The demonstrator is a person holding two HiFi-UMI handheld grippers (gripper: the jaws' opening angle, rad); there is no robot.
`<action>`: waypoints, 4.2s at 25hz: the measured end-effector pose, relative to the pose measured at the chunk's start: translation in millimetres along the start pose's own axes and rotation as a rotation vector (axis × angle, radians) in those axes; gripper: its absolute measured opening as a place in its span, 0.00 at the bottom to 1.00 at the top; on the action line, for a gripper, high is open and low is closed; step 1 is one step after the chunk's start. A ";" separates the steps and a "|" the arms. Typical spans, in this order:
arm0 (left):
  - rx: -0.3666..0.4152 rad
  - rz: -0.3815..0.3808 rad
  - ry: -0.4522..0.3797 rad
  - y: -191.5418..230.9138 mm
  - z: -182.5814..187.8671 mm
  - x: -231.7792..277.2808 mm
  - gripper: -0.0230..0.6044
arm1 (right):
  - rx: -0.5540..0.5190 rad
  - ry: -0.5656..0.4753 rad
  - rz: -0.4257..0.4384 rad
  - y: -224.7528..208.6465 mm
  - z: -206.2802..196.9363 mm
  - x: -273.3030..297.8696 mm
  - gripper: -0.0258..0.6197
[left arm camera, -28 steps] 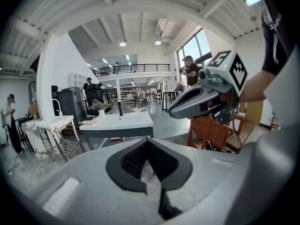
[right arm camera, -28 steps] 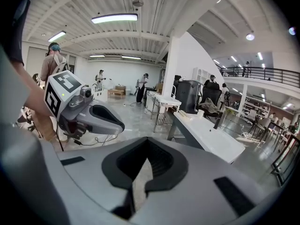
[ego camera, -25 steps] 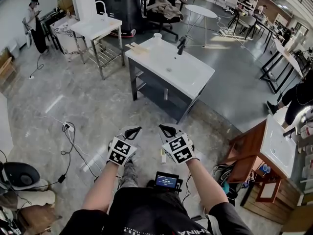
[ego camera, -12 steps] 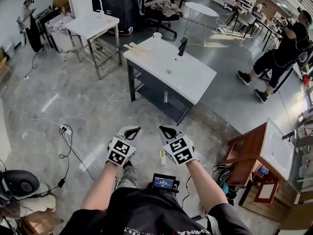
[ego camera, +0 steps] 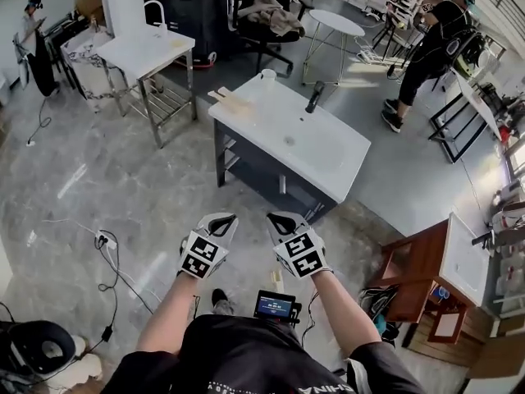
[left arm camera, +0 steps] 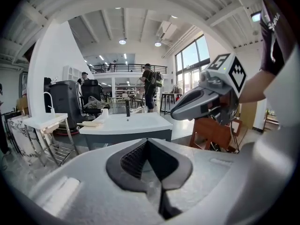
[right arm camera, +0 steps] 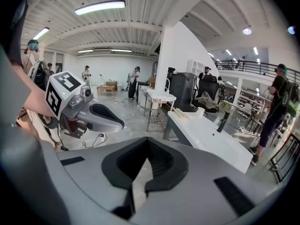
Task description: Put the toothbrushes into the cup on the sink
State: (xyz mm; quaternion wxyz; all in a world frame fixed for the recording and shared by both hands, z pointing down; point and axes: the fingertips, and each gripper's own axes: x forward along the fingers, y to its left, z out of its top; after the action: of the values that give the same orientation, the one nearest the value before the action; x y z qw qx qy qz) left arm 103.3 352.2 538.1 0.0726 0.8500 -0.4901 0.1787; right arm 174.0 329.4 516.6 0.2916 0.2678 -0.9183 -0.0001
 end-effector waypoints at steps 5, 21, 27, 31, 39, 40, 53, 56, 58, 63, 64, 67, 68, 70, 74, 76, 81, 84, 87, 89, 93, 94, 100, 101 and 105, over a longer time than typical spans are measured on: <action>0.016 -0.031 0.001 45.4 5.5 8.0 0.03 | 0.031 0.012 -0.032 -9.5 18.5 31.3 0.05; 0.020 -0.073 0.028 140.3 20.2 109.1 0.03 | 0.065 0.012 -0.027 -104.1 44.4 140.1 0.05; 0.036 -0.043 0.041 188.3 53.6 170.6 0.03 | 0.065 -0.012 -0.002 -172.3 68.7 179.5 0.05; 0.017 -0.011 0.031 213.3 71.0 202.0 0.03 | 0.052 -0.021 0.020 -208.8 79.6 201.2 0.05; -0.009 -0.003 0.081 243.3 63.0 231.7 0.03 | 0.059 0.011 0.059 -236.4 80.0 240.3 0.05; -0.014 -0.006 0.084 248.6 61.4 234.6 0.03 | 0.063 0.015 0.061 -238.1 80.5 245.4 0.05; 0.018 -0.125 0.087 348.6 62.7 295.4 0.03 | 0.102 0.076 -0.046 -290.0 110.8 326.4 0.05; 0.031 -0.151 0.082 379.8 66.5 306.4 0.03 | 0.118 0.067 -0.085 -301.4 128.3 349.0 0.05; 0.041 -0.172 0.082 397.8 66.6 312.4 0.03 | 0.142 0.073 -0.106 -305.0 134.7 362.5 0.05; 0.070 -0.232 0.092 422.4 60.6 324.4 0.03 | 0.199 0.093 -0.160 -308.9 133.8 383.1 0.05; 0.073 -0.241 0.091 424.8 61.1 325.8 0.03 | 0.207 0.100 -0.166 -309.2 132.7 385.1 0.05; 0.075 -0.266 0.099 427.6 58.2 330.9 0.03 | 0.226 0.109 -0.183 -313.7 131.5 388.7 0.05; 0.077 -0.273 0.100 428.3 58.0 333.4 0.03 | 0.232 0.110 -0.187 -316.6 132.0 390.2 0.05; 0.079 -0.280 0.099 430.7 59.4 338.7 0.03 | 0.243 0.112 -0.192 -322.1 133.0 393.8 0.05; 0.078 -0.289 0.100 432.7 64.0 344.6 0.03 | 0.254 0.124 -0.188 -328.8 132.5 399.8 0.05; 0.078 -0.295 0.107 432.8 63.1 347.2 0.03 | 0.268 0.129 -0.188 -332.2 130.1 402.7 0.05; 0.065 -0.297 0.115 433.7 64.0 356.0 0.03 | 0.299 0.141 -0.181 -338.8 121.3 409.2 0.05; 0.067 -0.302 0.123 430.6 64.2 362.0 0.03 | 0.334 0.154 -0.177 -344.3 111.4 412.5 0.05; 0.059 -0.298 0.127 430.2 64.9 370.3 0.03 | 0.377 0.161 -0.173 -352.2 101.5 419.2 0.05; 0.057 -0.298 0.138 429.6 62.3 375.1 0.03 | 0.410 0.162 -0.170 -357.6 95.9 424.3 0.05; 0.051 -0.298 0.166 428.1 57.0 380.7 0.03 | 0.490 0.157 -0.128 -362.7 84.5 438.0 0.11; 0.047 -0.298 0.170 427.3 56.0 382.1 0.03 | 0.515 0.155 -0.114 -363.9 81.0 441.6 0.13; 0.034 -0.301 0.196 423.8 46.2 388.9 0.03 | 0.641 0.164 -0.041 -368.8 57.6 465.1 0.22; 0.029 -0.299 0.197 424.0 45.3 389.8 0.03 | 0.658 0.169 -0.026 -368.4 53.8 469.1 0.24; 0.012 -0.290 0.207 427.6 39.7 392.0 0.03 | 0.726 0.173 0.027 -368.3 43.3 482.7 0.30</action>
State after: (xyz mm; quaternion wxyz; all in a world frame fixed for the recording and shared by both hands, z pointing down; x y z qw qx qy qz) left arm -76.2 -193.8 626.2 0.1425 0.8894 -0.3510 0.2558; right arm 0.5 -230.2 681.6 0.2543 0.3404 -0.8339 0.3522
